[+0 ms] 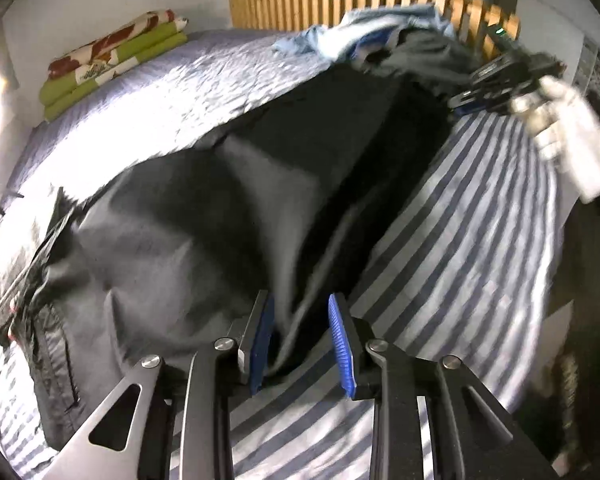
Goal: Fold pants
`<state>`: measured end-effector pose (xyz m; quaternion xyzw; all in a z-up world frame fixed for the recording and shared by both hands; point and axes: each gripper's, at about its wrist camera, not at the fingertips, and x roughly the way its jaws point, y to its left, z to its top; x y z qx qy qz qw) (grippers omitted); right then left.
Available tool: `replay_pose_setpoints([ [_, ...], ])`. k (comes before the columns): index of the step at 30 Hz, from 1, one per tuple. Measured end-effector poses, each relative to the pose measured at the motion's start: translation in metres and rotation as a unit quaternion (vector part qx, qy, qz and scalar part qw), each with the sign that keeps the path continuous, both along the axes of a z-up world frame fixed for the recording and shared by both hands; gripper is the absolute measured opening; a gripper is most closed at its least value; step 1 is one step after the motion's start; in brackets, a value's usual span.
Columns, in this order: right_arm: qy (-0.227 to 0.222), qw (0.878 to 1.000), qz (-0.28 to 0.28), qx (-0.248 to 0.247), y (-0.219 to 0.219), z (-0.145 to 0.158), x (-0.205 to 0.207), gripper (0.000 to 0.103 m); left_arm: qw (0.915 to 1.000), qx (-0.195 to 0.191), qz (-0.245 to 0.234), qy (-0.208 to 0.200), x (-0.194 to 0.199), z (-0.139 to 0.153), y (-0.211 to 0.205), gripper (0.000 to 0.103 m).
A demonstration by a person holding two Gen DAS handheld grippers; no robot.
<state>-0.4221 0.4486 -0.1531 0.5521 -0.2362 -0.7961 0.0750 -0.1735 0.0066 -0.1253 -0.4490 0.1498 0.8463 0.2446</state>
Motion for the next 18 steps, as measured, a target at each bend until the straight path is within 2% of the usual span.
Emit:
replay_pose_setpoints([
  [2,0.021,1.000,0.002,0.018,0.005,0.007,-0.011,0.018,0.9996,-0.006,-0.023,0.017,-0.001,0.015,0.023,0.030],
  [5,0.025,0.999,0.020,0.010,0.008,0.004,-0.028,0.021,0.9963,-0.038,-0.063,0.044,-0.018,0.029,0.079,0.031],
  [9,0.038,0.999,0.027,0.019,0.015,-0.004,-0.029,0.022,0.9942,-0.023,-0.105,0.010,-0.056,0.021,0.144,0.031],
  [11,0.025,0.999,0.041,-0.007,0.017,-0.009,-0.031,0.022,0.9930,-0.019,-0.117,-0.001,-0.074,0.009,0.174,0.031],
  [15,0.031,0.997,0.065,0.007,0.012,-0.009,-0.031,0.022,0.9901,-0.016,-0.137,-0.028,-0.105,-0.019,0.225,0.031],
  [17,0.027,0.997,0.078,-0.003,0.009,-0.011,-0.035,0.022,0.9884,-0.028,-0.147,-0.028,-0.111,-0.031,0.240,0.040],
  [18,0.026,0.996,0.081,-0.002,0.008,-0.012,-0.037,0.022,0.9876,-0.036,-0.151,-0.025,-0.114,-0.035,0.246,0.052],
])
